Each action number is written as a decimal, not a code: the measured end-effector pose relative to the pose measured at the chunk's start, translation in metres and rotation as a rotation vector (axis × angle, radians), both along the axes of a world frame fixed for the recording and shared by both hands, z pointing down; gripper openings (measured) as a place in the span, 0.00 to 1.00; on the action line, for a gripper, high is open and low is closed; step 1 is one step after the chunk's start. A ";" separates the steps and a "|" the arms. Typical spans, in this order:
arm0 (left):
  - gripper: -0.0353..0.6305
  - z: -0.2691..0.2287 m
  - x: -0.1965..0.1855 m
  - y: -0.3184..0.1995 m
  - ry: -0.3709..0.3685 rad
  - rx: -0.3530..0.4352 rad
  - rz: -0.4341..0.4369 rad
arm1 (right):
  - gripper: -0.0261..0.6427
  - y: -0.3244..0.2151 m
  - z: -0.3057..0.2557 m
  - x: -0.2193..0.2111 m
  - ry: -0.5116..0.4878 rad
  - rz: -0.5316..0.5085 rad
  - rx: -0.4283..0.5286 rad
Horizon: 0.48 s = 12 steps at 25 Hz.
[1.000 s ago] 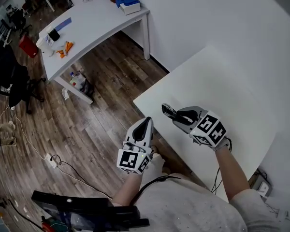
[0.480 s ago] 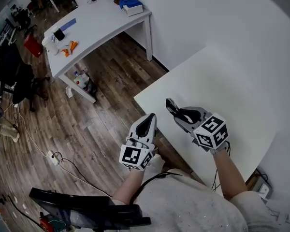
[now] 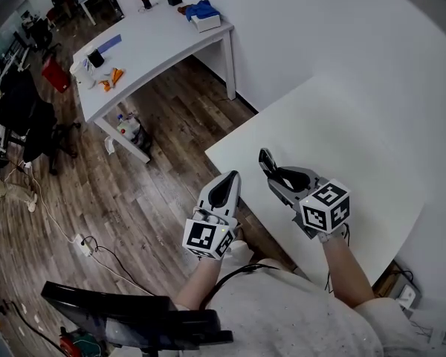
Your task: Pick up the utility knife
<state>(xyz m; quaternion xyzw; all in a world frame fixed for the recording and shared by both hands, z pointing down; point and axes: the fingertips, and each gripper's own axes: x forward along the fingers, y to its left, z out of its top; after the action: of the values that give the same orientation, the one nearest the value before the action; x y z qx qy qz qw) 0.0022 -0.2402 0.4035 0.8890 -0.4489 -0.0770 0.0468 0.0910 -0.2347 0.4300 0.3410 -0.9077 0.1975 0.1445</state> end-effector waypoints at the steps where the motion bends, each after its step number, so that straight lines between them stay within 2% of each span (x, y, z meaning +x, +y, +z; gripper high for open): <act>1: 0.06 -0.001 0.001 0.001 -0.001 0.001 0.002 | 0.24 0.001 -0.001 0.001 -0.014 0.010 -0.003; 5: 0.06 -0.003 0.007 0.003 -0.004 0.004 0.011 | 0.24 0.003 -0.006 0.006 -0.058 0.042 -0.007; 12: 0.06 -0.002 0.011 0.008 -0.007 0.007 0.022 | 0.24 0.006 -0.005 0.009 -0.061 0.056 -0.002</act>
<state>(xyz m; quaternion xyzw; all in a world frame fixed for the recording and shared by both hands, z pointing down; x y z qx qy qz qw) 0.0129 -0.2319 0.4019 0.8944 -0.4388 -0.0752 0.0431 0.0995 -0.2283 0.4247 0.3600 -0.9015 0.2127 0.1112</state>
